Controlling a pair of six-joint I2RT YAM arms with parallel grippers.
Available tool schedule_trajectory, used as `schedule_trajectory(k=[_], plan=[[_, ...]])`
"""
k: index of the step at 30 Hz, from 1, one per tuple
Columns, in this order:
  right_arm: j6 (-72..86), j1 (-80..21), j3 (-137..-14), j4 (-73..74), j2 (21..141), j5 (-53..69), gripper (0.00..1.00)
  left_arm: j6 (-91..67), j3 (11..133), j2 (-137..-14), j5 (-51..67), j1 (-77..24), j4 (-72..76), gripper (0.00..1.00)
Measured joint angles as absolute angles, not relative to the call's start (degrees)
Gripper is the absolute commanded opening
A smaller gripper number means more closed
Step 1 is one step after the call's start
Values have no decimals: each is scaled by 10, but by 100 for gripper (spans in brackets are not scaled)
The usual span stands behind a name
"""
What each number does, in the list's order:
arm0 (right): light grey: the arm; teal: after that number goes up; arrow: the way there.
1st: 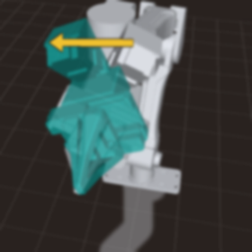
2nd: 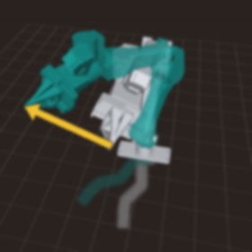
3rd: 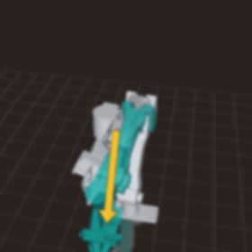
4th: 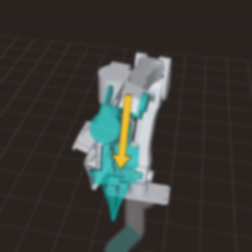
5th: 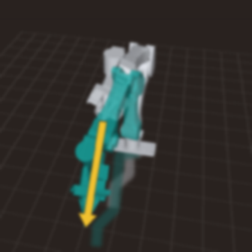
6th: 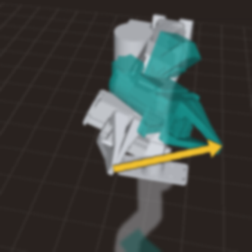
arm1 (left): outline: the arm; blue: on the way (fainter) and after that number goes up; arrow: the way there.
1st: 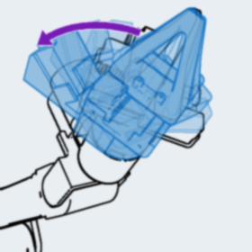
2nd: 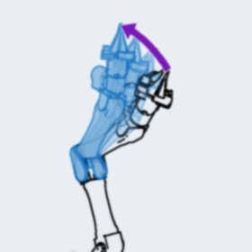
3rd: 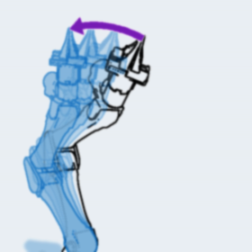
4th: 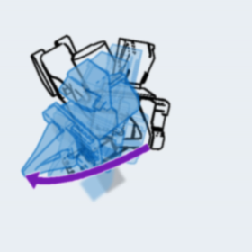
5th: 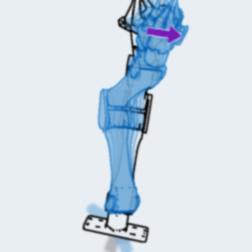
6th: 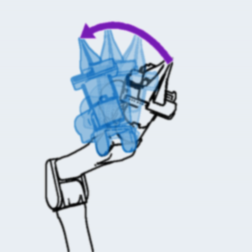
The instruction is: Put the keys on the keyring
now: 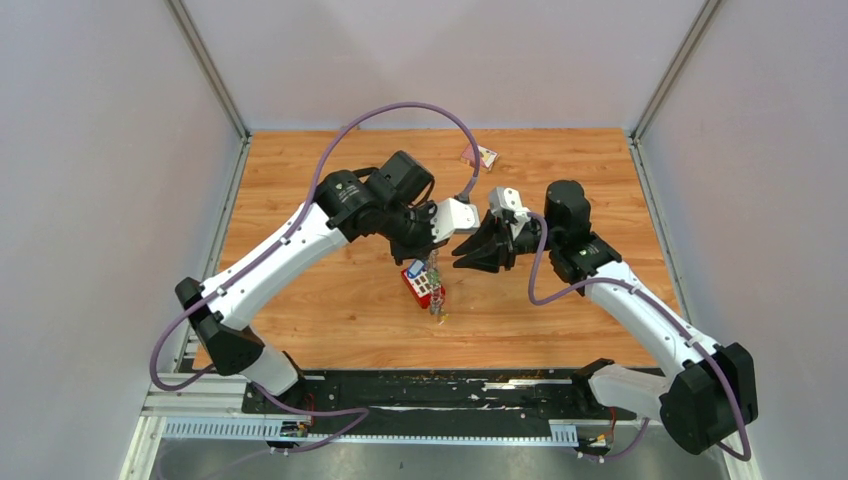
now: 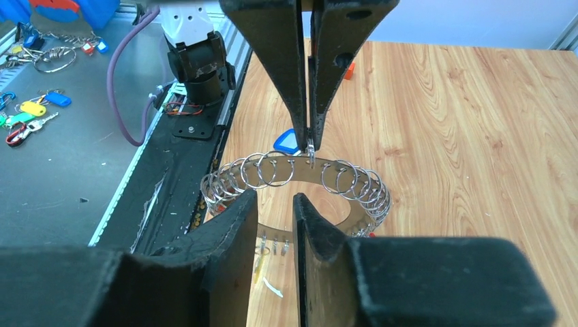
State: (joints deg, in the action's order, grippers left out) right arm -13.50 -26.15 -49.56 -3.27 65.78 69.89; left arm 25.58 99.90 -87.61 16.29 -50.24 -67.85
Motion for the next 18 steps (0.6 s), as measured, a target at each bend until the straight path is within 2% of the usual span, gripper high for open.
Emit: schedule_trajectory(k=[11,18], plan=[[-134,-262,-495,-45,667,695,22,255,1075,-944,144,-517,-775,0],[-120,-262,-475,-74,673,690,30,249,1107,-966,153,-517,-810,0]])
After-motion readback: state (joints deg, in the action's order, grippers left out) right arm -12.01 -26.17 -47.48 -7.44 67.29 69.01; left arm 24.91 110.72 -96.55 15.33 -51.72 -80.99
